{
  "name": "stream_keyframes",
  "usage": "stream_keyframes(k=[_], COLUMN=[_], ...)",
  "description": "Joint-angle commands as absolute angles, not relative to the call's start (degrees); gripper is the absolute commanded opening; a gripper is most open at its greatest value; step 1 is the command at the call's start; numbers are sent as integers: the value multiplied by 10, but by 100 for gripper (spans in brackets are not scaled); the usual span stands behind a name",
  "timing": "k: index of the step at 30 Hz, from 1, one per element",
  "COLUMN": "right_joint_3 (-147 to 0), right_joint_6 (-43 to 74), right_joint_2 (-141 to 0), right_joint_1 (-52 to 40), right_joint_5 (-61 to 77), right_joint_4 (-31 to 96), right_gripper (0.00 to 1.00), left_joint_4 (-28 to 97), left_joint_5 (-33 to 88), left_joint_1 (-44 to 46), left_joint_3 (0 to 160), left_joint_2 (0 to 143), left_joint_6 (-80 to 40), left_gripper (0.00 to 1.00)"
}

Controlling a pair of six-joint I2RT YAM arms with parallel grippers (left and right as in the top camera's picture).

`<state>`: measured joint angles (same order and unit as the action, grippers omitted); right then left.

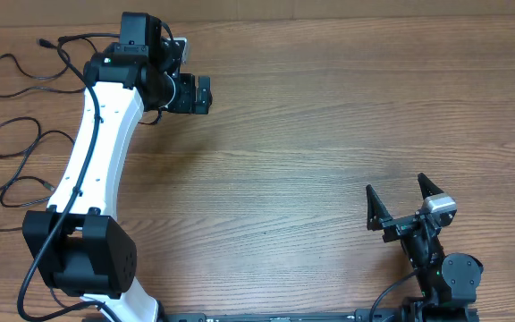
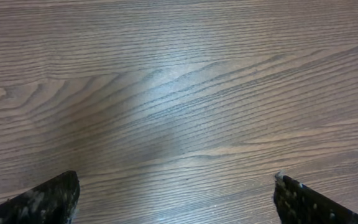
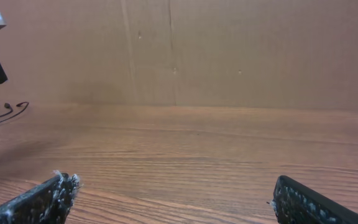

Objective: Untangle cables

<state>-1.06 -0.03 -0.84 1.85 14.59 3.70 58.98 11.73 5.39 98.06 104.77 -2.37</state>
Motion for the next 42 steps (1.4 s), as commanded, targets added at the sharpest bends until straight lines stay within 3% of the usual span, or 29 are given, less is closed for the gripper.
stream_keyframes(k=[1, 6, 16, 31, 37, 42], right_joint_3=[-4, -4, -4, -5, -4, -5], right_joint_6=[-5, -5, -5, -5, -5, -5], right_joint_2=[-2, -2, -2, -2, -2, -2], right_joint_1=[16, 16, 16, 16, 16, 16], right_joint_5=[140, 140, 140, 140, 140, 140], right_joint_4=[35, 35, 35, 35, 35, 35], right_gripper=[100, 100, 100, 100, 100, 100], left_joint_4=[603, 578, 388, 367, 295, 228], left_joint_5=[116, 114, 83, 77, 70, 65], left_joint_1=[54, 53, 30, -4, -11, -12], left_joint_3=[983, 906, 637, 331, 266, 207], left_joint_2=[1046, 992, 774, 362, 343, 247], left_joint_6=[-13, -23, -22, -21, -13, -13], left_gripper=[100, 100, 99, 99, 99, 99])
